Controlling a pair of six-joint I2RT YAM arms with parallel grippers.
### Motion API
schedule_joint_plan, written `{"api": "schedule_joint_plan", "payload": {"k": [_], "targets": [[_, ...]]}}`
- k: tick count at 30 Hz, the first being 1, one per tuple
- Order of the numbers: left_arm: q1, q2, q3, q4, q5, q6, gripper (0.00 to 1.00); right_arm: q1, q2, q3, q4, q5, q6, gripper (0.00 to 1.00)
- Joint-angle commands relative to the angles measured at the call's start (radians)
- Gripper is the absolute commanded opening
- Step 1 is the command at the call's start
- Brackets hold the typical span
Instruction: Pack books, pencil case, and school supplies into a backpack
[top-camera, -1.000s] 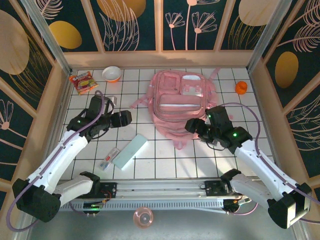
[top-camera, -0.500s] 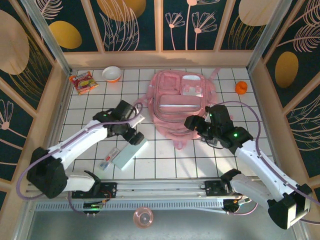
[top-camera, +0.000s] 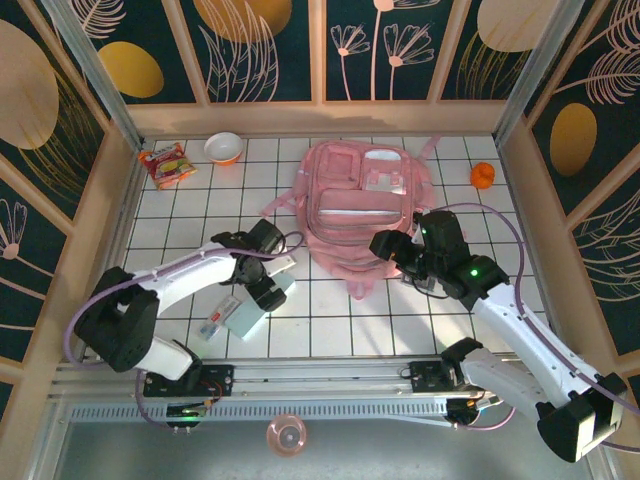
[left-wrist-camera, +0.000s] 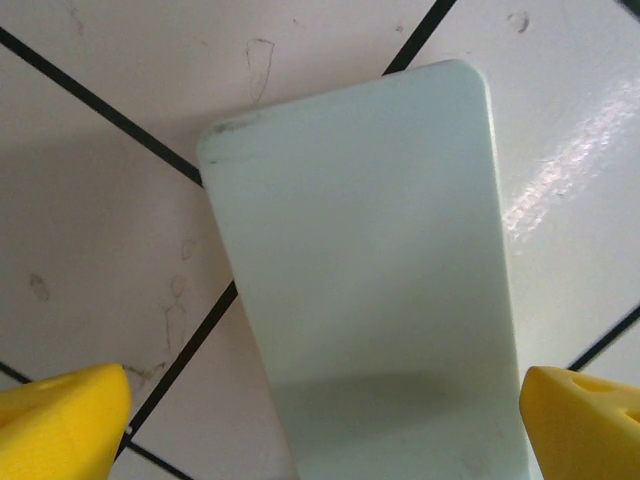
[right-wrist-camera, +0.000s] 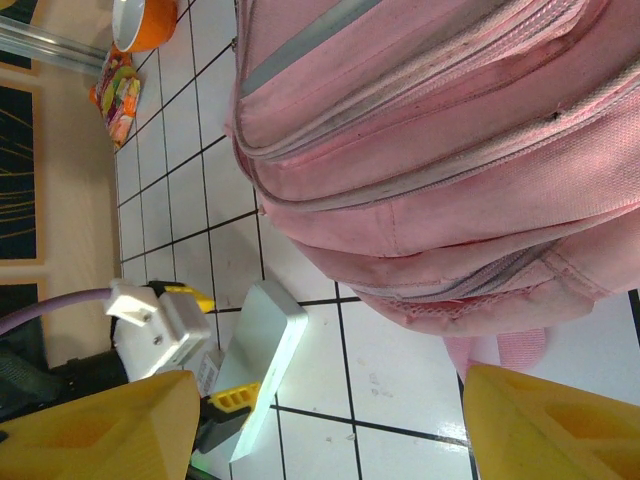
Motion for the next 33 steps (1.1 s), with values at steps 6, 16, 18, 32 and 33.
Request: {"api": "schedule_joint_plan", "payload": {"k": [6,16,18,32,33], "targets": [[-0.01,0.153,0.069,0.037,0.003,-0.027,0.97,-0.004,-0.019,0.003,0.005,0.018,0.0,0.7],[-0.017,0.161,0.125,0.025,0.062,-0.044,0.93,-0.007,-0.027,0.002,-0.009,0.032,-0.011,0.71],[-0.017,0.132,0.123,0.027,0.074,-0.037,0.92,-0.007,-0.028,0.0,-0.007,0.033,-0.009,0.71],[-0.023,0.068,0.076,0.067,0.201,-0.047,0.47,-0.007,-0.029,-0.005,0.002,0.032,0.006,0.71],[-0.023,0.062,0.074,0.069,0.217,-0.053,0.44,-0.007,-0.029,-0.006,0.007,0.03,0.008,0.71]]}}
